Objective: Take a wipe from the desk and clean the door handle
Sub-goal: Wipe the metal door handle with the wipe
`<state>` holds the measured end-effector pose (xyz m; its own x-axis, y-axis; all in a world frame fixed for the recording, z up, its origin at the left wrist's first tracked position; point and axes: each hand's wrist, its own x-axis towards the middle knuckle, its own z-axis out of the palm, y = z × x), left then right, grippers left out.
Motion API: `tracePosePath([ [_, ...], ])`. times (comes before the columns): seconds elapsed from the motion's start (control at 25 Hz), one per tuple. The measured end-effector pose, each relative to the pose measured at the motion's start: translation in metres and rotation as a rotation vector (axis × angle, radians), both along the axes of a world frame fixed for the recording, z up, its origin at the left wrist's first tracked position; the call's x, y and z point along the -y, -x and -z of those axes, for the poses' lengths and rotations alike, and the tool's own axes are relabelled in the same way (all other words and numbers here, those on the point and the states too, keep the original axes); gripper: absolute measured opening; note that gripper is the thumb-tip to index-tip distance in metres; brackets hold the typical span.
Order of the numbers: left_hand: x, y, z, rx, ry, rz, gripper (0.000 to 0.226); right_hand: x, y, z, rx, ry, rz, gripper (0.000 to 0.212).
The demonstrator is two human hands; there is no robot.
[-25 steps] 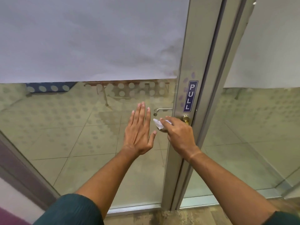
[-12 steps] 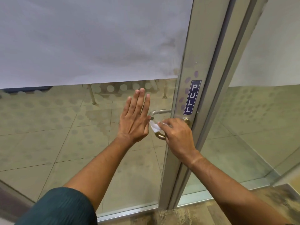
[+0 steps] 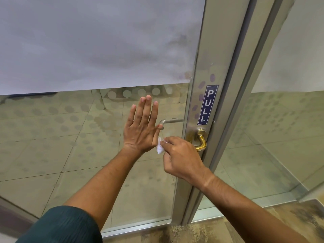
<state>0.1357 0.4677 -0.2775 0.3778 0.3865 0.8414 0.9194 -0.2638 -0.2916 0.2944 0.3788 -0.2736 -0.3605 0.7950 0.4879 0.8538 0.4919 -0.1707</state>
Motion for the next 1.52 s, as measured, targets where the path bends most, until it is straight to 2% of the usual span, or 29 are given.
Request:
tracePosePath([
  [0.16,0.001,-0.001,-0.004,0.031,0.015,0.033,0.088,0.005,0.005,0.007,-0.052,-0.019,0.044,0.026],
  [0.28,-0.001,-0.003,-0.009,0.059,-0.001,0.031,0.083,-0.001,0.015,0.008,-0.048,-0.056,0.125,0.011],
  [0.36,-0.003,-0.005,-0.010,0.057,-0.024,0.003,0.079,-0.002,0.018,0.011,-0.012,-0.071,0.166,0.009],
  [0.52,-0.007,-0.005,-0.008,0.033,-0.073,-0.046,0.075,0.002,0.014,0.025,0.179,-0.161,0.188,0.045],
  [0.6,-0.007,-0.005,-0.008,0.029,-0.081,-0.047,0.077,0.004,0.010,0.030,0.199,-0.185,0.161,0.051],
  [0.72,-0.007,-0.005,-0.008,0.025,-0.081,-0.043,0.076,0.009,0.000,0.035,0.218,-0.262,0.100,0.049],
  [0.88,-0.007,-0.004,-0.008,0.032,-0.065,-0.041,0.077,0.019,-0.025,0.036,0.180,-0.293,0.032,0.050],
  [0.96,-0.007,-0.004,-0.008,0.039,-0.050,-0.042,0.080,0.022,-0.038,0.033,0.094,-0.253,0.060,0.050],
  [1.16,-0.007,-0.006,-0.008,0.047,-0.047,-0.051,0.075,0.023,-0.027,0.016,-0.107,-0.069,0.178,0.025],
  [1.36,-0.008,-0.007,-0.006,0.058,-0.068,-0.069,0.074,0.018,-0.013,0.018,-0.142,-0.122,0.273,0.017],
  [1.52,-0.010,-0.008,-0.005,0.078,-0.067,-0.069,0.075,0.014,-0.012,0.035,0.049,-0.157,0.266,0.041],
])
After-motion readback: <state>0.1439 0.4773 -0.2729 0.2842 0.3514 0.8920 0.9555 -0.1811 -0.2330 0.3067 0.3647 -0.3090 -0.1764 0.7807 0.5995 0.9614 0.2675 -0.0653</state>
